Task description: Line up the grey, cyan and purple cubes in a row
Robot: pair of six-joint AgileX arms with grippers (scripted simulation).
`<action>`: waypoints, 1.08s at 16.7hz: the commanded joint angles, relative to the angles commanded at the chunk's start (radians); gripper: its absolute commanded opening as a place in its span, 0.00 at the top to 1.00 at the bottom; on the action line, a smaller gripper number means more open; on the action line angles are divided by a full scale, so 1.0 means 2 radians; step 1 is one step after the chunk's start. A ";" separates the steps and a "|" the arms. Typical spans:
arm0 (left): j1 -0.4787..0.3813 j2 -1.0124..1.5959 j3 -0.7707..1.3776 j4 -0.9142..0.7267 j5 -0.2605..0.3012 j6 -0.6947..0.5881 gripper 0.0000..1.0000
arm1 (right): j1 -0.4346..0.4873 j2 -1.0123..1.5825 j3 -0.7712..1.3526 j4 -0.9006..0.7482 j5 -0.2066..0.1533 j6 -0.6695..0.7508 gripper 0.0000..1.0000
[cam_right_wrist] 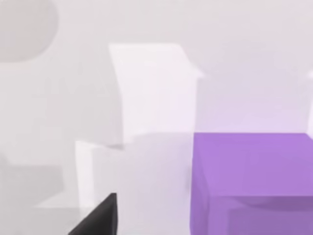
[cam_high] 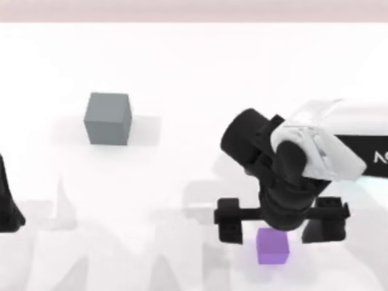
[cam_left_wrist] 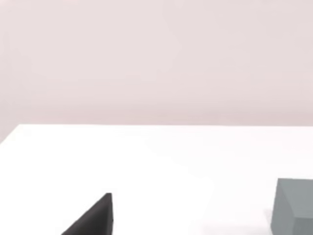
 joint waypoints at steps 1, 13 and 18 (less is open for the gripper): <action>0.000 0.000 0.000 0.000 0.000 0.000 0.00 | 0.001 -0.004 0.009 -0.012 0.000 0.001 0.00; 0.000 0.000 0.000 0.000 0.000 0.000 0.00 | 0.002 -0.045 0.078 -0.126 0.000 -0.005 0.00; 0.000 0.000 0.000 0.000 0.000 0.000 0.00 | -0.034 -0.014 0.115 -0.138 -0.001 -0.110 0.00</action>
